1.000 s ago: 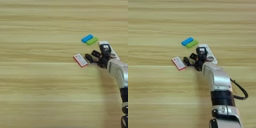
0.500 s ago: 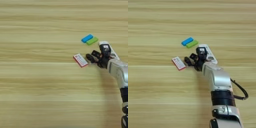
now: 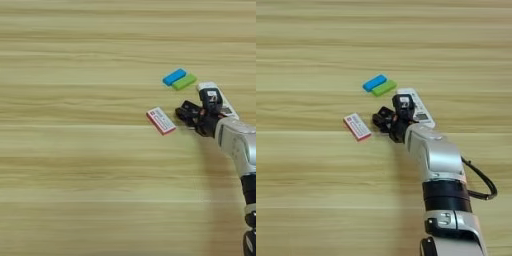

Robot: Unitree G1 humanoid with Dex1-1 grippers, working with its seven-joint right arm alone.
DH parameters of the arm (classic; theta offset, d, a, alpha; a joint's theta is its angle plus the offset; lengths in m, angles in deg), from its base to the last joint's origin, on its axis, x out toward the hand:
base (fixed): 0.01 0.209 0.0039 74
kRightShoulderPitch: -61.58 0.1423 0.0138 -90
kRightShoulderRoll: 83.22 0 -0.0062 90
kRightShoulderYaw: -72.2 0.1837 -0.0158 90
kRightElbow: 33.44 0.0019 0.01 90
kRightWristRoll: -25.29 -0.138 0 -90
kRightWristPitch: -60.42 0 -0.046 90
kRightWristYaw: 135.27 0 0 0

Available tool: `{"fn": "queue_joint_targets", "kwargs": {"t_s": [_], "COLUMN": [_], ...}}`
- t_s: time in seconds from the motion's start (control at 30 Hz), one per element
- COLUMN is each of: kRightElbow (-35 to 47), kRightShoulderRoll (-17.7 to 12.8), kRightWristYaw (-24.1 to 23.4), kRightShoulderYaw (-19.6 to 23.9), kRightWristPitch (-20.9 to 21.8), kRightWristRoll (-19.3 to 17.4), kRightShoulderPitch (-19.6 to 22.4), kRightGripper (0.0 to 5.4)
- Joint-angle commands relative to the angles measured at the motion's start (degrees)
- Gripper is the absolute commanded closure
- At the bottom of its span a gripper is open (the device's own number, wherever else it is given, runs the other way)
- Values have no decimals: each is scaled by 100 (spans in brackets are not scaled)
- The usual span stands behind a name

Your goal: Move the objects on the table

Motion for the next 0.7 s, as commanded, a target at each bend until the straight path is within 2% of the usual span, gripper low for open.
{"fn": "queue_joint_targets", "kwargs": {"t_s": [0.03,0.7], "kRightElbow": [118,462], "kRightShoulderRoll": [-125,-58], "kRightWristYaw": [43,300], "kRightShoulderYaw": [5,-27], "kRightWristPitch": [173,304], "kRightWristRoll": [-42,-215], "kRightShoulderPitch": [345,206], "kRightGripper": [221,222]}}
